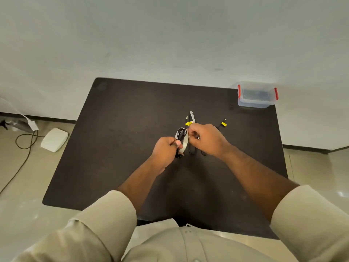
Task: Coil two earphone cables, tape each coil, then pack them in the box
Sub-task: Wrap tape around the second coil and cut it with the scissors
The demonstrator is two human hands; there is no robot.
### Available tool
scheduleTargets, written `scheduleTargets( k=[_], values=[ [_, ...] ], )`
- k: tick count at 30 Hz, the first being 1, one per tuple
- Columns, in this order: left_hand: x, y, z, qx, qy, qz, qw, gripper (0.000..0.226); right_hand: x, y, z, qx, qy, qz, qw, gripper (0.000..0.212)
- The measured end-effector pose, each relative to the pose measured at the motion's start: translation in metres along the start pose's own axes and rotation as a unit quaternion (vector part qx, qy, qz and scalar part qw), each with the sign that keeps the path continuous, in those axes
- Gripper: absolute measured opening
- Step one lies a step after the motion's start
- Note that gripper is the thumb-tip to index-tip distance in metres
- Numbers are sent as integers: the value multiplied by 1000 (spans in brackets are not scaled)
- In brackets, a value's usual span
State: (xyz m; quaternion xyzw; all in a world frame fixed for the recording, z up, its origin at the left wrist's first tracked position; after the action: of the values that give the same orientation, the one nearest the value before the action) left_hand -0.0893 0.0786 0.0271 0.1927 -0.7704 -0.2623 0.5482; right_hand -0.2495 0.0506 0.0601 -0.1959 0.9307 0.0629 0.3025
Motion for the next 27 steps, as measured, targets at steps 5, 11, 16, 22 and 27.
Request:
scheduleTargets(
  k=[5,11,16,22,27],
  values=[
    [18,11,-19,21,-39,37,998,30,-31,-5,-28,-64,82,-23,994,7],
    [65,17,-59,-17,-136,89,987,28,-72,-4,-47,7,342,-196,919,7],
    [105,20,-80,-5,-260,143,955,22,-98,-15,-53,69,395,-228,887,5],
    [121,18,-96,8,-311,196,930,22,-123,-20,-50,102,380,-146,907,10],
    [124,12,-105,20,-324,184,928,22,-132,-13,-39,69,431,-73,897,16]
  ],
)
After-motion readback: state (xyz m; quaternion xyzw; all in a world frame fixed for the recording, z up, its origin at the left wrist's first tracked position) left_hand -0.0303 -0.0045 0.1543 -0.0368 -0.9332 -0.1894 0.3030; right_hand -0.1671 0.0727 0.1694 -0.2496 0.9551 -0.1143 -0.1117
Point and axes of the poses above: each hand's wrist, its own y-axis away from the middle knuckle, its own z-axis out of the palm, x = y × z, the point moved 3 cm from there along -y, towards the middle knuckle, and after that the axes turned 6 degrees about -z, right-handed, at the moved point
